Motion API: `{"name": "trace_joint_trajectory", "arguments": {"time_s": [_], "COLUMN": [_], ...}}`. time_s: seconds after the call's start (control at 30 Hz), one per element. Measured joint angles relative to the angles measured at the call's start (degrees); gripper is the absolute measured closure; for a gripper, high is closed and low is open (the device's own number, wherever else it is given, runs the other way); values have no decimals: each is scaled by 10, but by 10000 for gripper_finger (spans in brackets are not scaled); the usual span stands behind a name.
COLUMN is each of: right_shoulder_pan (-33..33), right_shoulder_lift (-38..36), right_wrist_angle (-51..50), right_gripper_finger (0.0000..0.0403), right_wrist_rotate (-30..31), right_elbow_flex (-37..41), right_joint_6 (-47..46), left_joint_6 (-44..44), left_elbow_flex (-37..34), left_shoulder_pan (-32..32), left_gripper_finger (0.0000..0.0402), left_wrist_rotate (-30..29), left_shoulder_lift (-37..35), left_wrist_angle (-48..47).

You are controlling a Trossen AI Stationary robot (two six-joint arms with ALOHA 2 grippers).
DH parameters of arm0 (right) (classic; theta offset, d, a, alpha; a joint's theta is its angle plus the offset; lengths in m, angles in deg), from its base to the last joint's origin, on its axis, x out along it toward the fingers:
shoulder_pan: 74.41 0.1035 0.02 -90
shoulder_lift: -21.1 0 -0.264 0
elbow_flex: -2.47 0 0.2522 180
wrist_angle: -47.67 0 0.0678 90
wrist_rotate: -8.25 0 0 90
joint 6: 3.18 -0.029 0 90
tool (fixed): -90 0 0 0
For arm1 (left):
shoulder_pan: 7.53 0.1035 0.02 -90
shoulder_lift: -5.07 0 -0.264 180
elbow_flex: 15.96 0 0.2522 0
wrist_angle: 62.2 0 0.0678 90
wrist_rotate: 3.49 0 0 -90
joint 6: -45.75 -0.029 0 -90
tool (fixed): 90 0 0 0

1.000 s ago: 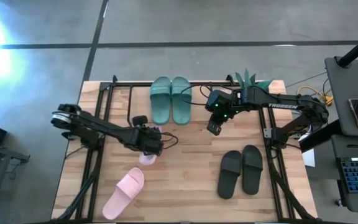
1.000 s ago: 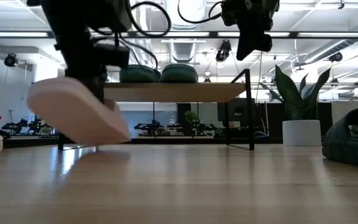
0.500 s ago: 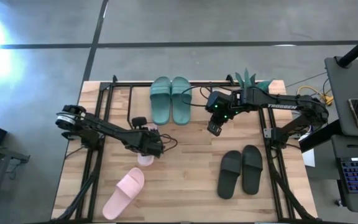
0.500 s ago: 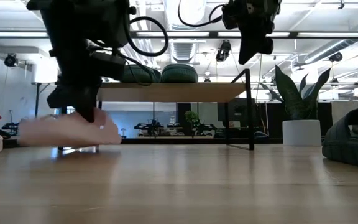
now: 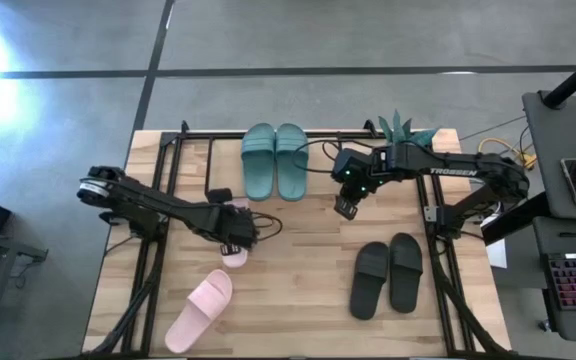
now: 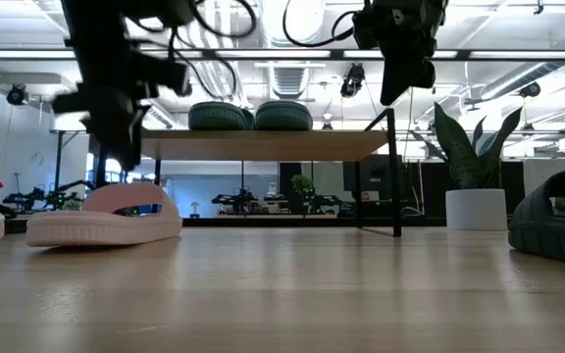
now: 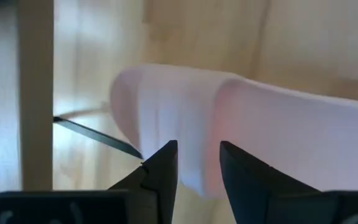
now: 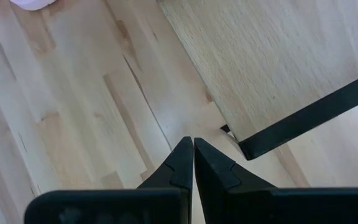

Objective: Pick and place slides into the shelf
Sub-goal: Put the pink slide under the shelf

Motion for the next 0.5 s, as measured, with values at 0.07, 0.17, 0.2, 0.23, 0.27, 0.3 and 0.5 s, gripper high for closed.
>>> {"name": "trace_joint_trajectory", "arguments": {"time_s": [0.07, 0.17, 0.2, 0.23, 0.27, 0.3, 0.5], "right_shoulder_pan": [0, 0, 0, 0, 0, 0, 0], "right_shoulder_lift": [-2, -2, -2, -2, -2, -2, -2], "right_wrist_angle": [0, 0, 0, 0, 0, 0, 1], "right_gripper_finger": [394, 394, 394, 394, 394, 394, 394], "right_wrist_rotate": [0, 0, 0, 0, 0, 0, -1], "right_elbow_flex": [0, 0, 0, 0, 0, 0, 0], "right_joint_6": [0, 0, 1, 1, 1, 1, -15], "left_joint_6": [-1, -34, -48, -61, -73, -78, 36], "left_elbow_flex": [0, 0, 0, 0, 0, 0, -4], "left_shoulder_pan": [0, -3, -7, -11, -15, -19, -31], "left_gripper_finger": [297, 297, 297, 297, 297, 297, 297], "left_wrist_rotate": [35, 100, 116, 131, 143, 155, 211], "left_shoulder_lift": [-22, -56, -69, -85, -101, -117, -209], "left_wrist_angle": [5, 4, 4, 5, 5, 5, 6]}}
